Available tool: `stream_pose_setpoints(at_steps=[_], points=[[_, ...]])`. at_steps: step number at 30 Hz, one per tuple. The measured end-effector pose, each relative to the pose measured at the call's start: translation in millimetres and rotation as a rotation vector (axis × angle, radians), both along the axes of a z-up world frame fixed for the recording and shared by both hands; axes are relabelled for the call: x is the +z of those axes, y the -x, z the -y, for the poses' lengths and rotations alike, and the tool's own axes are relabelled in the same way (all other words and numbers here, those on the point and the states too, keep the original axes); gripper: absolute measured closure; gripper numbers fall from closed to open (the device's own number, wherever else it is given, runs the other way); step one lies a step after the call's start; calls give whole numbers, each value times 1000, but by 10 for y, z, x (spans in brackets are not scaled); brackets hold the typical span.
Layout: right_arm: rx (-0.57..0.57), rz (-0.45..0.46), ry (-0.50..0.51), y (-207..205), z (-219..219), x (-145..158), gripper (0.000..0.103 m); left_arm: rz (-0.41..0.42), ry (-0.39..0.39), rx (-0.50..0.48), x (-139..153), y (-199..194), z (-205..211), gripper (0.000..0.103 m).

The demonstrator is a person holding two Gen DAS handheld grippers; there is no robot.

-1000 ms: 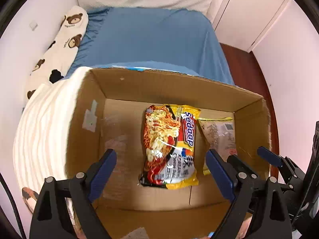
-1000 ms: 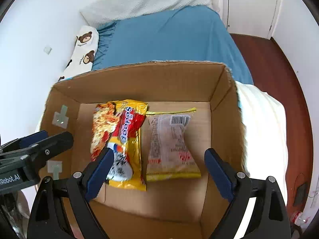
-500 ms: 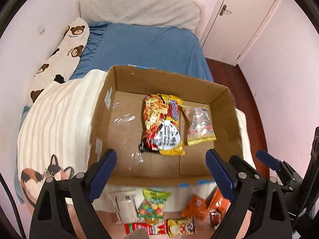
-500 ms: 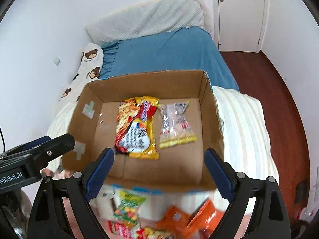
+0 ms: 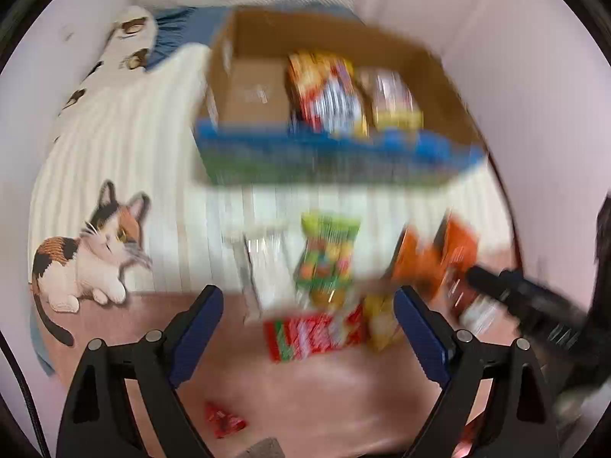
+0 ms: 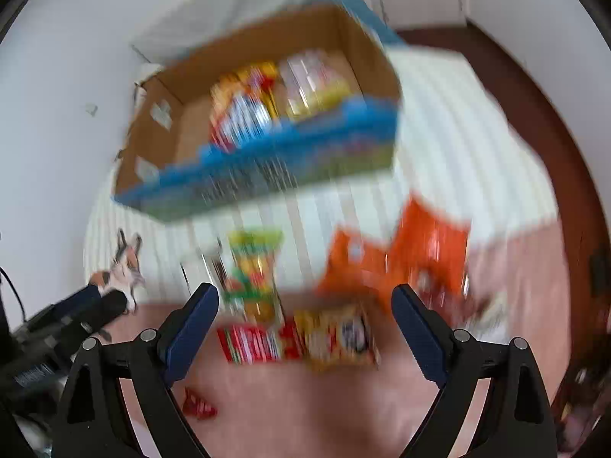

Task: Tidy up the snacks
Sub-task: 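Grasp the white wrapped pastry with left tool while right tool grasps the green gum bag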

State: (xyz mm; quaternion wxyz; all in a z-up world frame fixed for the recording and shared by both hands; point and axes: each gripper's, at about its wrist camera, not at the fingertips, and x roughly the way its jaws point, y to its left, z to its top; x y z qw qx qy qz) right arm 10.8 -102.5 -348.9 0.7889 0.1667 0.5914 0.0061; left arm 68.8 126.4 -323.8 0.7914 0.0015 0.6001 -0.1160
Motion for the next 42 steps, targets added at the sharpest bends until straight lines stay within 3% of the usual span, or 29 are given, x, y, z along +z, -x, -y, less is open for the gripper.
stream_pose_setpoints(at_steps=[2, 5, 10, 12, 16, 21, 23, 26, 28, 30, 38, 40, 41, 42], points=[[-22, -47, -1, 200, 47, -182, 9, 13, -83, -111, -211, 162, 120, 12], [-49, -108, -5, 446, 144, -410, 9, 50, -284, -279, -585, 397, 307, 12], [-88, -143, -11, 591, 244, -647, 9, 30, -358, -291, -926, 430, 264, 12], [-93, -140, -23, 529, 238, -687, 9, 4, -325, -248, -978, 334, 199, 12], [-88, -132, -37, 280, 122, -727, 9, -153, -100, -41, -1093, -30, -94, 12], [-56, -117, -64, -38, -78, -726, 9, -237, 49, 138, -1253, -384, -268, 12], [-48, -117, -68, -147, -122, -725, 9, -240, 65, 174, -1314, -485, -262, 12], [-30, -114, -78, -320, -201, -738, 13, -223, 55, 201, -1390, -569, -253, 28], [-11, -113, -83, -443, -276, -756, 16, -199, 18, 207, -1394, -576, -300, 50], [17, -114, -89, -558, -386, -797, 20, -205, 22, 216, -1405, -544, -400, 50], [82, -162, -77, -966, -817, -1161, 21, -233, -12, 288, -1479, -283, -882, 49], [96, -179, -67, -1056, -920, -1289, 29, -252, -1, 287, -1538, -280, -945, 48], [109, -194, -61, -1073, -961, -1359, 43, -261, 6, 290, -1560, -285, -976, 48], [126, -216, -39, -1088, -1001, -1424, 49, -268, 13, 295, -1579, -288, -1014, 47]])
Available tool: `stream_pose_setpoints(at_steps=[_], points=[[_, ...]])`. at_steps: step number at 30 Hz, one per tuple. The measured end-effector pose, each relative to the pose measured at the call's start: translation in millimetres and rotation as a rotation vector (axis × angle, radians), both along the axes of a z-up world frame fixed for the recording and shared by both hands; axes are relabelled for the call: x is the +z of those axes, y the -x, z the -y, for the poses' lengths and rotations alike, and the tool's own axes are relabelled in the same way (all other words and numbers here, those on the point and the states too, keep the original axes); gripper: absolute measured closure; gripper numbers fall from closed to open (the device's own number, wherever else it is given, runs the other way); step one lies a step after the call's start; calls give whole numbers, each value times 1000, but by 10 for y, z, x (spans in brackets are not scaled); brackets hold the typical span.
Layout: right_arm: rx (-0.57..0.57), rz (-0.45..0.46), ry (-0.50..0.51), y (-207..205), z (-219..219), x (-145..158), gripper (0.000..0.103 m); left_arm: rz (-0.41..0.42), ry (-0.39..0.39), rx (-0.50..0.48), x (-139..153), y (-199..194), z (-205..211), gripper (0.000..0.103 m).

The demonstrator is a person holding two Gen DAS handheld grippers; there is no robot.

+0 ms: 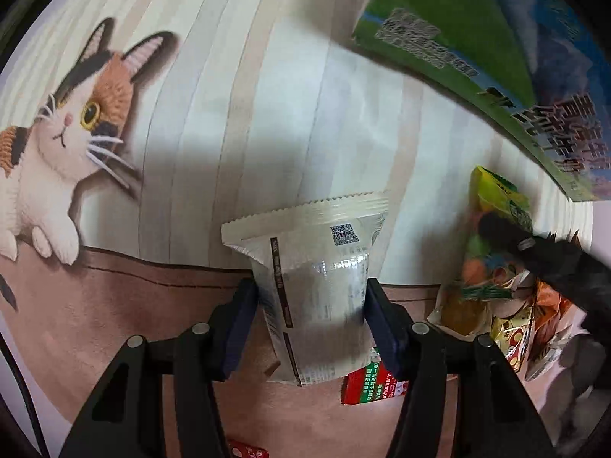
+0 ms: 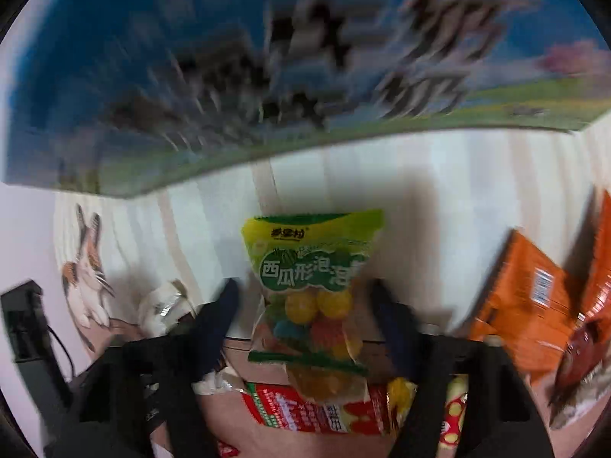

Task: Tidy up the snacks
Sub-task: 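Grasp the white wrapped pastry with left tool while right tool grasps the green gum bag, then carry both snacks into the cardboard box and open both tools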

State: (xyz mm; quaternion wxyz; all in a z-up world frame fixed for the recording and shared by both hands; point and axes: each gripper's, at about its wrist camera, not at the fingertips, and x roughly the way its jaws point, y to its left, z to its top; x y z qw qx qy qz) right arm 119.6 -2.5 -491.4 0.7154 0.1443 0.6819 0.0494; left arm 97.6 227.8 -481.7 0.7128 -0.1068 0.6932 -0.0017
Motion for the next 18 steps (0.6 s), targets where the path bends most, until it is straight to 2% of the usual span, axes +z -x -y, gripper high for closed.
stream_pose_setpoints(at_steps=[7, 13, 17, 18], points=[[70, 13, 60, 197, 88, -22, 52, -11, -23, -20, -170, -147, 130, 43], [33, -25, 4, 259, 209, -169, 47, -12, -60, -29, -272, -216, 243, 42], [62, -25, 32, 273, 155, -201, 47, -9, -68, -24, -301, -261, 256, 43], [67, -19, 37, 283, 137, -199, 47, -4, -69, -23, -225, -146, 173, 44]])
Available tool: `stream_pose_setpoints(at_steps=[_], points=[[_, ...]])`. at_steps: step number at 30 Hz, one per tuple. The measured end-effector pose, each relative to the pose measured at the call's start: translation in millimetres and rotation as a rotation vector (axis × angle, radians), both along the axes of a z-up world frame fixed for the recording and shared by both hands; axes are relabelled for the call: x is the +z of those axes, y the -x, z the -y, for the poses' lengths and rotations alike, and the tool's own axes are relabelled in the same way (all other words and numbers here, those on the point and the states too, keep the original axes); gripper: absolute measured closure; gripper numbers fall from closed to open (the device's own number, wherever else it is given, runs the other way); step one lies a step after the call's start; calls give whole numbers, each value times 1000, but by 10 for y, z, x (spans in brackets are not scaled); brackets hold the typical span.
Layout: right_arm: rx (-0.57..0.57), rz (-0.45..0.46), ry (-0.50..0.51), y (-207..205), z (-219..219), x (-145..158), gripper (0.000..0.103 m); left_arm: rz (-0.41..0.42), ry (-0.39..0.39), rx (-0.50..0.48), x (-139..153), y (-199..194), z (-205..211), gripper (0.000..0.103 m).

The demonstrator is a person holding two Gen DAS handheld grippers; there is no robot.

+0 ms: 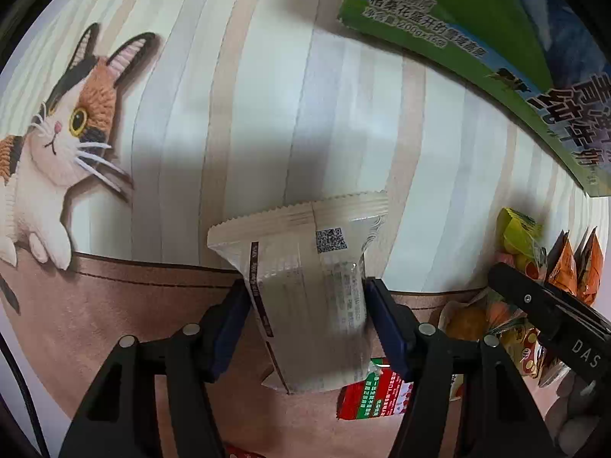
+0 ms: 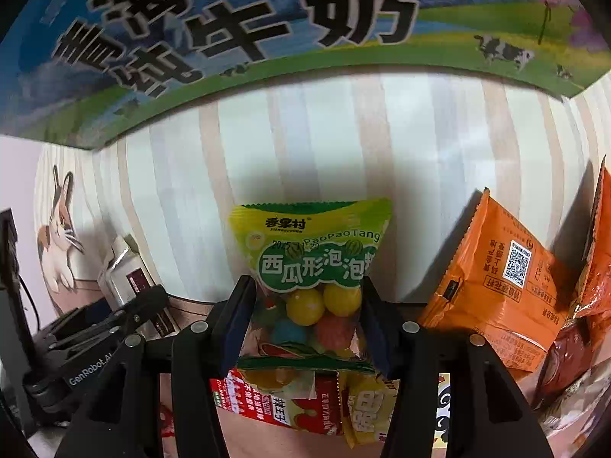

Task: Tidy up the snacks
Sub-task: 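Carry both snacks into the cardboard box and open both tools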

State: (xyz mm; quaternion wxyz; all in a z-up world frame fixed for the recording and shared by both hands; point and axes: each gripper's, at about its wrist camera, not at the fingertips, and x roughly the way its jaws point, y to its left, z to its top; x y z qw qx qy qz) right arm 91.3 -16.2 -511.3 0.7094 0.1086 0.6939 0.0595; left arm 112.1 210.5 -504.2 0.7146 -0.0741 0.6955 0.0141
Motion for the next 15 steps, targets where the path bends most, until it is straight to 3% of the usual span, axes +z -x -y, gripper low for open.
stream_pose_setpoints(at_steps=[5, 12, 15], points=[[13, 31, -8, 121, -103, 96, 49, 24, 5, -13, 192, 175, 202, 45], [37, 83, -78, 384, -99, 436, 53, 56, 1, -105, 449, 356, 349, 46], [35, 97, -110, 481, -63, 591, 53, 58, 38, -116, 540, 414, 384, 46]])
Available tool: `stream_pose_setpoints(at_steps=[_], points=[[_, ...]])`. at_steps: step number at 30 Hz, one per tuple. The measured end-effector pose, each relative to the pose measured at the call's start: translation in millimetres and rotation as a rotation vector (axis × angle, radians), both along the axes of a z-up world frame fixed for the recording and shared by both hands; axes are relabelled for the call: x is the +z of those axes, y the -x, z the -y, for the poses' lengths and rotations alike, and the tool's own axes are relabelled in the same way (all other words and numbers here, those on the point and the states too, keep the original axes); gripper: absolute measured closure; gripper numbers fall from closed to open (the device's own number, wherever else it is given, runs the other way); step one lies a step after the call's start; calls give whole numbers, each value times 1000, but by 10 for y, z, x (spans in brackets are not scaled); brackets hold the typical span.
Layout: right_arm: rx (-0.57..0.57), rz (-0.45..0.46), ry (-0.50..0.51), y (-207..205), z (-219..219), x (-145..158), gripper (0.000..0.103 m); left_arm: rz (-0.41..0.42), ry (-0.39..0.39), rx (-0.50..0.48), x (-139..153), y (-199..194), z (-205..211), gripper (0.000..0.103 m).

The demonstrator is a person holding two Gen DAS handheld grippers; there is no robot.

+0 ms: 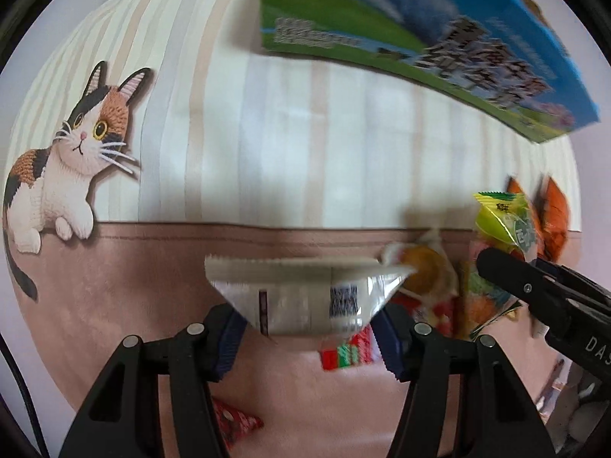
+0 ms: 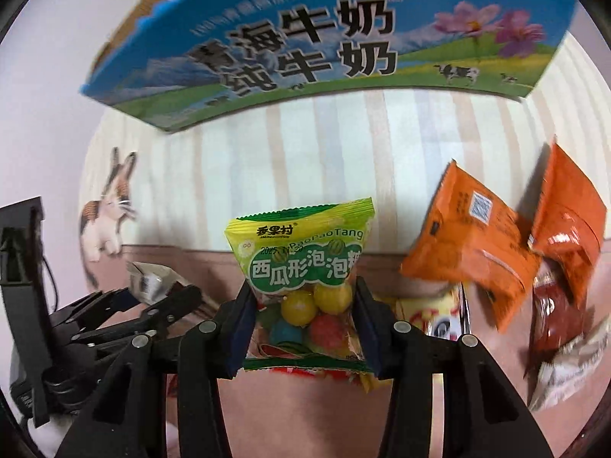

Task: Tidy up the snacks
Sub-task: 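Carry both snacks into the cardboard box and open both tools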

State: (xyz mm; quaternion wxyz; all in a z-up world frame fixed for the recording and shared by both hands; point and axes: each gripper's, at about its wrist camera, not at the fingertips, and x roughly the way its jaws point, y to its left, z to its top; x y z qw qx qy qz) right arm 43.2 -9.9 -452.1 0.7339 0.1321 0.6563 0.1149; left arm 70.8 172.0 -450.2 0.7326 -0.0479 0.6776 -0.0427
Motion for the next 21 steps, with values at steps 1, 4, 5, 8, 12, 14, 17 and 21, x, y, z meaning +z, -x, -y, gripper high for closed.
stream_pose_setpoints(at_steps=[1, 4, 5, 8, 12, 14, 17, 21], points=[[-2, 8, -15, 25, 27, 80, 53, 0, 11, -1, 27, 14, 5, 47], [-15, 28, -53, 96, 128, 284, 53, 11, 50, -8, 164, 36, 3, 47], [-19, 36, -63, 108, 145, 357, 53, 23, 63, -11, 238, 30, -1, 47], [-30, 78, -88, 125, 264, 636, 53, 73, 80, -29, 547, 90, 101, 48], [-44, 136, -115, 90, 448, 1009, 53, 177, 109, -47, 1050, 63, 237, 48], [-56, 174, -126, 44, 542, 1215, 53, 229, 137, -54, 1337, 40, 296, 48], [-78, 226, -153, -49, 643, 1493, 53, 308, 174, -67, 1771, -95, 269, 48], [-106, 311, -159, -263, 776, 1844, 53, 357, 197, -95, 2173, -407, 353, 47]])
